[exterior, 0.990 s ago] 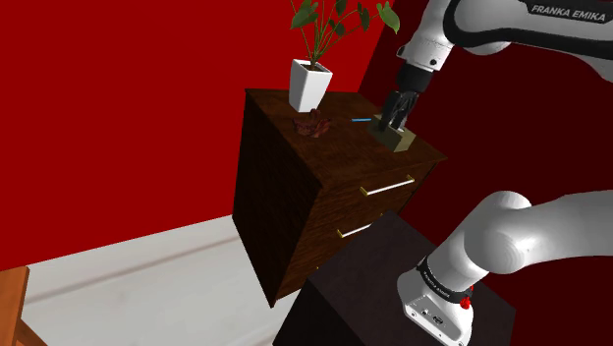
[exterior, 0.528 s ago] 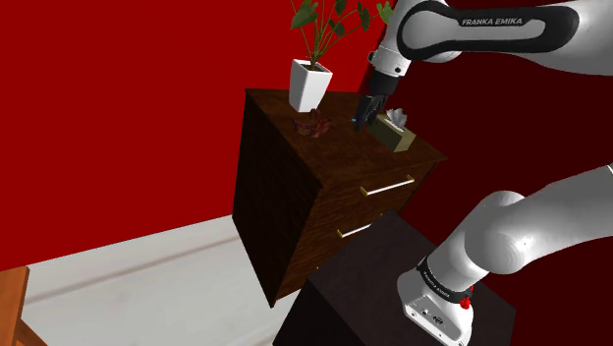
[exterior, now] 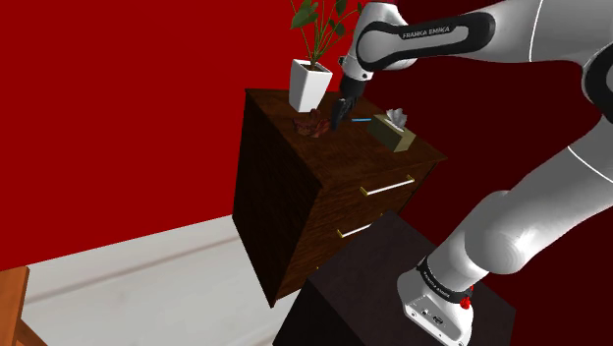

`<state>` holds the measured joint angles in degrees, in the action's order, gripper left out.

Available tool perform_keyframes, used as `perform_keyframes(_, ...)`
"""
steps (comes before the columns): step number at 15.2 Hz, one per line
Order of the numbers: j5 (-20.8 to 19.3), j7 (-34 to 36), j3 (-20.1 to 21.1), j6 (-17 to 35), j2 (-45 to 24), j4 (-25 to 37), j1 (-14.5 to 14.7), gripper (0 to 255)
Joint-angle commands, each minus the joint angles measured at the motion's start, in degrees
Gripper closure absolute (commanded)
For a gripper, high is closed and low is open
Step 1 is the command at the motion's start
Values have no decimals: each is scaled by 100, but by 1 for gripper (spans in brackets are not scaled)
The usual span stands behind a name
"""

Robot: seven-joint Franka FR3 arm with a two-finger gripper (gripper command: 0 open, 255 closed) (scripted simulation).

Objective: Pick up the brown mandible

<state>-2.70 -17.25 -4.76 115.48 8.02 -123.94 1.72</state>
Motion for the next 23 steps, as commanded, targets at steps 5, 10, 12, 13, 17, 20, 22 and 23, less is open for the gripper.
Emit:
perform_keyframes(5, -202, -412, -6, 478, -1273, 947, 9, 0)
perform_keyframes(10, -355, -680, 18, 660, -2264, 1882, 16, 0)
perform_keyframes(12, -359, -666, 18, 796, -2323, 1805, 14, 0)
perform_keyframes(13, -361, -660, 18, 864, -2354, 1769, 13, 0)
perform_keyframes(17, -369, -633, 16, 1131, -2489, 1635, 9, 0)
perform_keyframes(20, -371, -625, 17, 1170, -2504, 1610, 11, 255)
perform_keyframes(22, -372, -622, 17, 1170, -2498, 1605, 13, 255)
perform_keyframes(23, -373, -620, 18, 1172, -2498, 1603, 14, 255)
